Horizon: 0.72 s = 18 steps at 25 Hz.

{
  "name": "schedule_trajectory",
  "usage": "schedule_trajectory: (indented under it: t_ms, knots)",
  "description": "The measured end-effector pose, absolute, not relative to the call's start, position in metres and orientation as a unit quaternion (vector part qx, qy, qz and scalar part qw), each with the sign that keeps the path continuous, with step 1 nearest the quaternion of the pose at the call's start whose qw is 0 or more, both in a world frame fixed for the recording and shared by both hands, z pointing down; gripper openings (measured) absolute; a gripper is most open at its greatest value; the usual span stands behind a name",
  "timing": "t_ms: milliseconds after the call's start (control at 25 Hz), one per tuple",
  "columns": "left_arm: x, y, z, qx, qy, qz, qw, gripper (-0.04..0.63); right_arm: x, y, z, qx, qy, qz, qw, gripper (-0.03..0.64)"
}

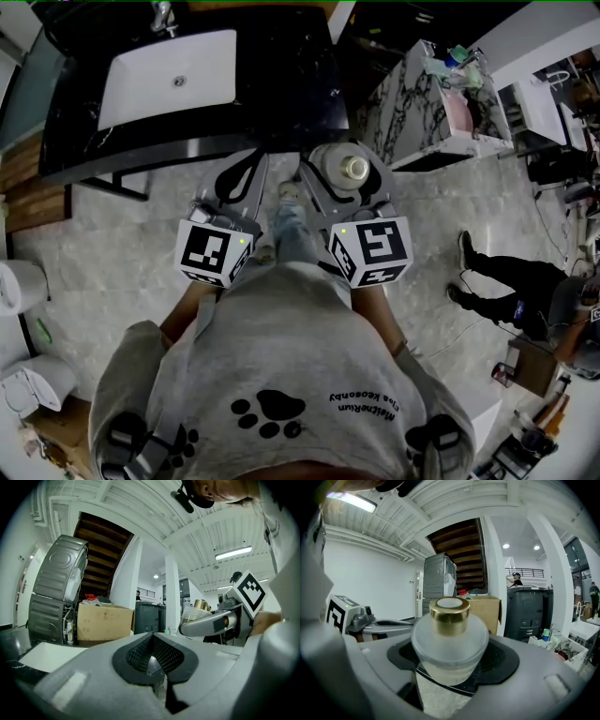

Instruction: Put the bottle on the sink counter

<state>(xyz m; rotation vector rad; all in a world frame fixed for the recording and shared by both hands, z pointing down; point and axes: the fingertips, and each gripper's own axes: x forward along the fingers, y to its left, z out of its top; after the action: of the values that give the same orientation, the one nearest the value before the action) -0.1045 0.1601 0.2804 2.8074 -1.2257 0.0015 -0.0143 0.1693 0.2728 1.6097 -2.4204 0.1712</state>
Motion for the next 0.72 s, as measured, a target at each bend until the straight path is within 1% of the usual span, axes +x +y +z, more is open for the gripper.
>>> schedule_trajectory:
  t_ms: [320,720]
  knots:
    - [-0.093,0.115,0.278,0.912,-0.409,-0.005,0.030,0.002,-0.003,0.119,0.269,0.542,-0.832,0.046,0.108,0.334]
    - [-0.061,0.021,0.276,0.904,-0.426,-0.004,0.031,0.003,0.027,0.017,0.270,0.523,-0.844,0.048,0.108,0.334]
